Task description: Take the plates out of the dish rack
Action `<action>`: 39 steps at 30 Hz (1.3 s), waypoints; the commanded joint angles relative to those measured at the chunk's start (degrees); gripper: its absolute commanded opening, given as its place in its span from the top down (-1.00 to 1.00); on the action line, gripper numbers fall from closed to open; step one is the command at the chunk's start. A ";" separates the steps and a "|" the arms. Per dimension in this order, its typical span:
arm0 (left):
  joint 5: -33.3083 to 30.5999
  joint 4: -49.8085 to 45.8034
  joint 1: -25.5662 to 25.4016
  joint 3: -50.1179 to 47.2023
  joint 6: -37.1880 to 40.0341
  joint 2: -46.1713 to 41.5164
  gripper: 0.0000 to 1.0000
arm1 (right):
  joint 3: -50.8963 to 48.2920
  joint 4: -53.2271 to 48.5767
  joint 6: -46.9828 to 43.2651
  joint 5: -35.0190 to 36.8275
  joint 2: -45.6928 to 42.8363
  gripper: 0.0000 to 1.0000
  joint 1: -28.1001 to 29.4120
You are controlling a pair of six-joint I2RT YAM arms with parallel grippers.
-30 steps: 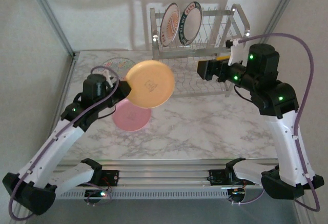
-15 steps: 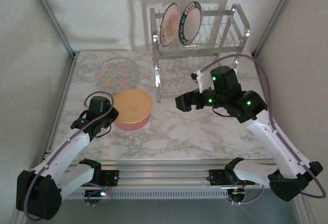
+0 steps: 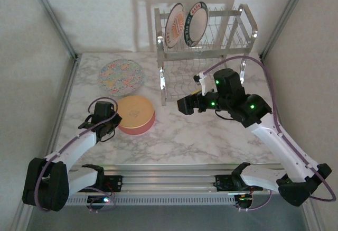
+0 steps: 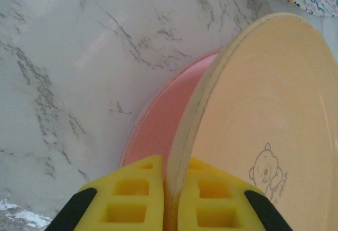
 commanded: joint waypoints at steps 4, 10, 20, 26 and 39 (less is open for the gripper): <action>0.97 3.70 0.45 -2.81 2.23 -0.63 1.00 | 0.42 2.67 0.43 0.47 0.65 -0.87 0.44; 1.56 5.06 0.38 -3.48 2.77 0.51 1.00 | 0.33 3.33 0.09 -1.27 0.97 -0.87 0.52; 2.39 5.19 0.31 -2.96 3.59 2.49 0.79 | 0.21 3.33 0.43 -0.94 1.45 -0.87 0.77; 2.72 4.60 0.28 -2.09 3.80 2.83 0.60 | 0.42 3.59 0.48 -0.68 1.81 -0.87 0.83; 1.82 -1.48 -0.83 1.57 3.90 1.04 -0.24 | 1.90 4.37 0.06 4.83 1.00 -0.87 0.83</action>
